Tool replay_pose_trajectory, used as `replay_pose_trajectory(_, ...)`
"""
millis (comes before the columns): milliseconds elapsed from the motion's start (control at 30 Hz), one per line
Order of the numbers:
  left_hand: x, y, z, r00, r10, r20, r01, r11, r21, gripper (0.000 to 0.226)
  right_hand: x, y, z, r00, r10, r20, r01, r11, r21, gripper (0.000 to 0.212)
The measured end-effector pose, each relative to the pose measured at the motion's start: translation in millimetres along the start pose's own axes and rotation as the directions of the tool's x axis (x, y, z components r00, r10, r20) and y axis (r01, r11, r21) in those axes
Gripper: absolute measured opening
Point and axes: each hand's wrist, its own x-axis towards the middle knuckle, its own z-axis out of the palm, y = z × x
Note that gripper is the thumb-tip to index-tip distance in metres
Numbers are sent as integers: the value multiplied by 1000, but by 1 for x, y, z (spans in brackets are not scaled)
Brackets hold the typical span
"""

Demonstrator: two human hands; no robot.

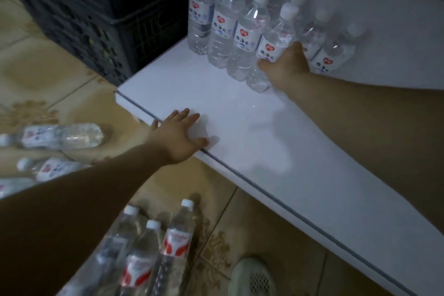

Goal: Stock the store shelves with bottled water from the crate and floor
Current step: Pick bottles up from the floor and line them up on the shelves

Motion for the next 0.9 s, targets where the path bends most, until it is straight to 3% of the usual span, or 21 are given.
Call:
replay_pose_trajectory(200, -92, -45, 11, 992, -108, 61, 113, 990, -83, 77, -84, -20, 19, 969, -35, 245, 69, 989, -131, 85)
replay_pose_trajectory(367, -177, -60, 28, 961, -203, 185, 245, 938, -246, 81, -184, -25, 47, 896, -63, 440, 134, 982, -132, 79)
replay_pose_trajectory(533, -236, -60, 63, 947, -208, 243, 287, 889, -357, 82, -258, 3, 99, 805, 37, 592, 118, 968, -221, 82)
replay_pose_trajectory(633, -242, -68, 88, 941, -218, 260, 311, 861, -403, 82, -276, 31, 130, 752, 165, 638, 26, 960, -279, 81)
replay_pose_trajectory(733, -235, -72, 107, 932, -255, 255, 347, 832, -434, 77, -283, 60, 160, 739, 260, 621, -94, 953, -287, 65)
replay_pose_trajectory(833, -220, -79, 126, 916, -300, 266, 396, 778, -487, 71, -288, 81, 191, 644, 361, 674, -289, 931, -222, 53)
replay_pose_trajectory(900, -213, -85, 137, 907, -332, 258, 414, 810, -416, 71, -292, 87, 202, 601, 415, 683, -383, 900, -210, 53)
